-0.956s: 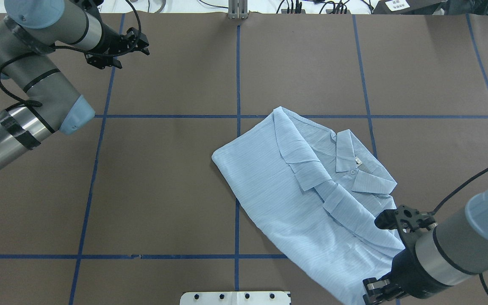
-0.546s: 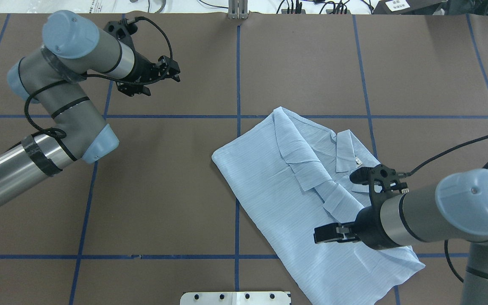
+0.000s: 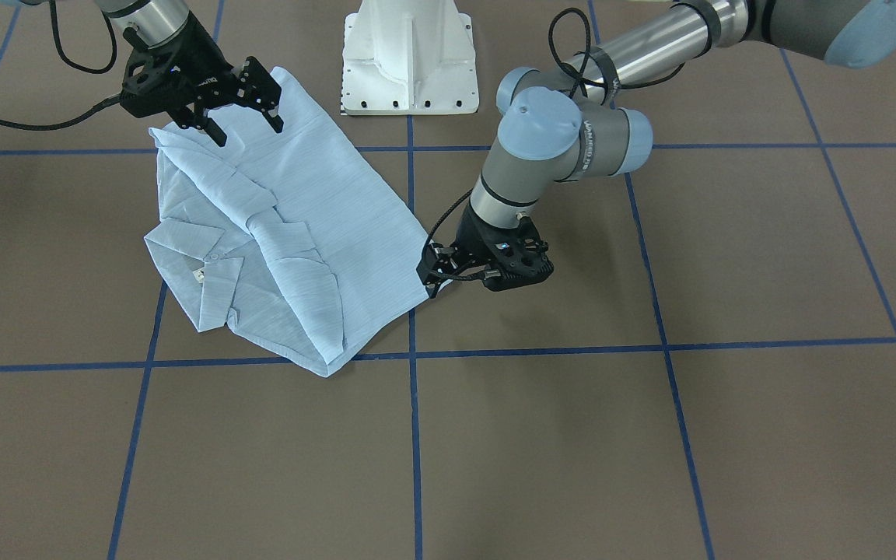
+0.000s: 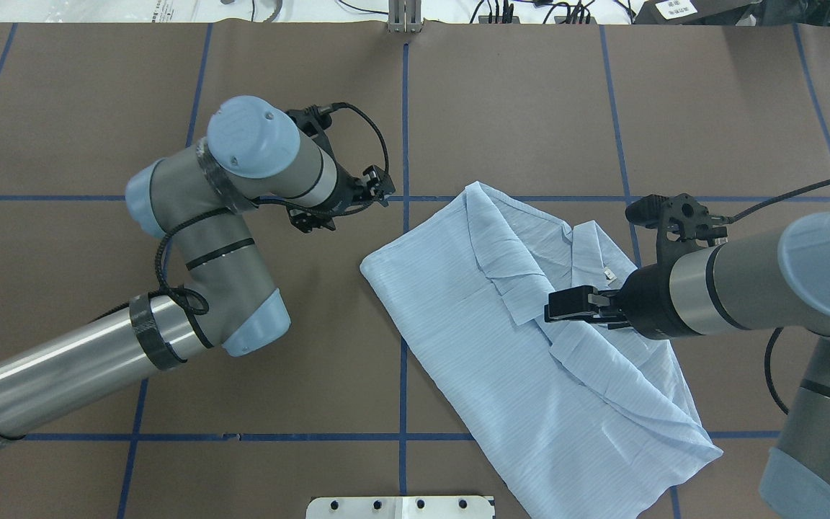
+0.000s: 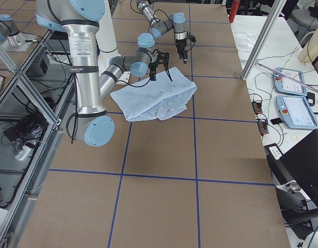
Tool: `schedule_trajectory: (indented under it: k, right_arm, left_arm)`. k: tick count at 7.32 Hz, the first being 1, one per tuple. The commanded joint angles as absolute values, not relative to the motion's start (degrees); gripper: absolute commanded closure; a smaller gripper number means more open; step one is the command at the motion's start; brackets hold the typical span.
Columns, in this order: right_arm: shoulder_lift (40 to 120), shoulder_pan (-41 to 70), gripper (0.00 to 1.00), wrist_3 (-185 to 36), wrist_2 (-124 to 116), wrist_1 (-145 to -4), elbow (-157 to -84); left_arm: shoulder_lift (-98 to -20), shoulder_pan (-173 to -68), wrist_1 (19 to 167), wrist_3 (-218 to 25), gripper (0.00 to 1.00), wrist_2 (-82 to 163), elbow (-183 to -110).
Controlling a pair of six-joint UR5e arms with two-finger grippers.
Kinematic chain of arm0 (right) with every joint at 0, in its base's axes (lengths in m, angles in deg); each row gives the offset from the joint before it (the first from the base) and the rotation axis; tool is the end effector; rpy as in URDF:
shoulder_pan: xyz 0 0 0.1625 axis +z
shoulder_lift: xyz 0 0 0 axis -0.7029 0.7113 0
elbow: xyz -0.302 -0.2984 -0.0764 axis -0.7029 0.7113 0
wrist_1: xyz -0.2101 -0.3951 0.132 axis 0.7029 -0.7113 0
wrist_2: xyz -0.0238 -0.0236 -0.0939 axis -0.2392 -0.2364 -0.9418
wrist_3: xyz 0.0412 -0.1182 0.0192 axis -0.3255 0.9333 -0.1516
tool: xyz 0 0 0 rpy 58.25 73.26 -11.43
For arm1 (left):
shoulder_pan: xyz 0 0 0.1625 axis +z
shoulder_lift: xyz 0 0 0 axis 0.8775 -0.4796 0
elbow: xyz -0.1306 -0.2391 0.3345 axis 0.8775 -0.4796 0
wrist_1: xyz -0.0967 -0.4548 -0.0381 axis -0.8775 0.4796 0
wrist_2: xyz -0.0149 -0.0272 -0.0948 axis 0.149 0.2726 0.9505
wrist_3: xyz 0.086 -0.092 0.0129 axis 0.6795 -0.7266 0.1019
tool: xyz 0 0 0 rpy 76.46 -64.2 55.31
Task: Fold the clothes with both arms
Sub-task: 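Release the shirt and set the right gripper on it while the left arm swings in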
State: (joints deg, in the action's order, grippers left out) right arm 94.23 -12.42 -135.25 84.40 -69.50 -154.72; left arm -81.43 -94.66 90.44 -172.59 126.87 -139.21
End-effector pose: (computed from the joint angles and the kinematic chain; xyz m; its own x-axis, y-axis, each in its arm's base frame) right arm -0.3944 -0.3523 0.2539 0.4462 0.0386 0.8941 -0.1342 0.9907 0.0242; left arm 0.6228 -0.5228 0.1966 0.4250 -0.2913 -0.8571 0.3091 0.9366 -0.1651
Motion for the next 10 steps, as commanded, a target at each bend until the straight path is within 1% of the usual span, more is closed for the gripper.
schedule_trajectory:
  k: [1, 2, 7, 8, 9, 10]
  right_arm:
    - [94.14, -11.88, 0.00, -135.23, 84.30, -69.50, -154.46]
    - [94.14, -11.79, 0.00, -135.23, 84.39, -69.50, -154.46]
    - [94.05, -11.62, 0.00, -135.31, 84.47, -69.50, -154.55]
    - [94.05, -11.53, 0.00, -135.31, 84.47, -69.50, -154.55]
    - [94.05, -11.44, 0.00, -135.31, 84.56, -69.50, -154.55]
    - [94.05, -11.35, 0.00, -135.31, 84.56, -69.50, -154.55]
  left_arm:
    - [-81.53, -90.80, 89.96, -173.22, 0.02, 125.14, -138.78]
    - [-81.18, -89.83, 89.96, -173.13, 0.04, 125.05, -138.69]
    - [-80.65, -89.20, 89.96, -173.13, 0.21, 125.14, -138.07]
    - [-80.91, -89.12, 89.96, -173.13, 0.31, 125.14, -138.07]
    - [-81.00, -89.20, 89.96, -173.13, 0.57, 125.14, -138.07]
    - [-81.00, -89.20, 89.96, -173.13, 0.88, 125.23, -138.07]
